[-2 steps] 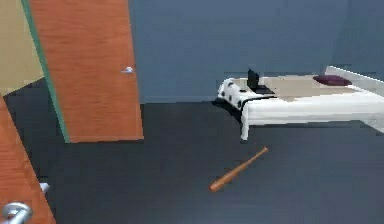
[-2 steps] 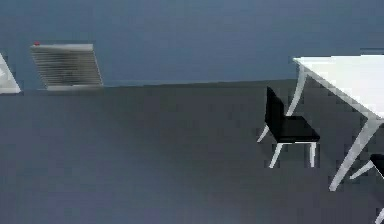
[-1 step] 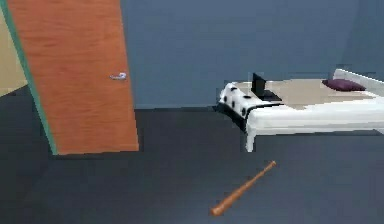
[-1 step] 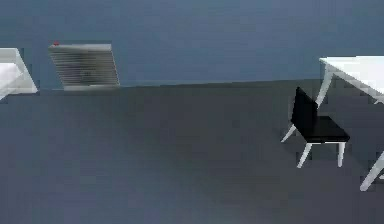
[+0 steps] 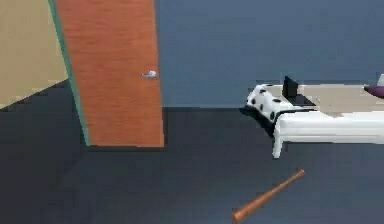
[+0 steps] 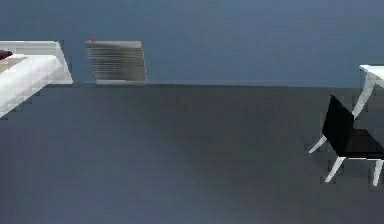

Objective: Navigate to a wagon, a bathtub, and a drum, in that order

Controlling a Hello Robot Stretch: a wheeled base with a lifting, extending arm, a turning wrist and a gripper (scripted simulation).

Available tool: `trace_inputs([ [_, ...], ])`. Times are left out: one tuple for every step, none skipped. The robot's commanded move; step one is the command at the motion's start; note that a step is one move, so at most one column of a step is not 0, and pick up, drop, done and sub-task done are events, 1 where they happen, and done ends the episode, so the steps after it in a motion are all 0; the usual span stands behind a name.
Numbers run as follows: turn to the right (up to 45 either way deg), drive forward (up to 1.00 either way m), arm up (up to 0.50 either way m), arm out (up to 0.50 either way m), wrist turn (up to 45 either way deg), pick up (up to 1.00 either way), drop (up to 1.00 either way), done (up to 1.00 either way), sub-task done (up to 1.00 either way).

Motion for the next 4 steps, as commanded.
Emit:
trace_inputs([
  [0.0, 0.65, 0.0, 0.0, 0.0, 0.0, 0.0, 0.0, 0.0],
  [-39.0, 0.0, 0.0, 0.0, 0.0, 0.0, 0.0, 0.0, 0.0],
  [0.0, 0.45, 0.0, 0.0, 0.0, 0.0, 0.0, 0.0, 0.0],
  [-18.0, 0.0, 0.0, 0.0, 0.0, 0.0, 0.0, 0.0, 0.0],
])
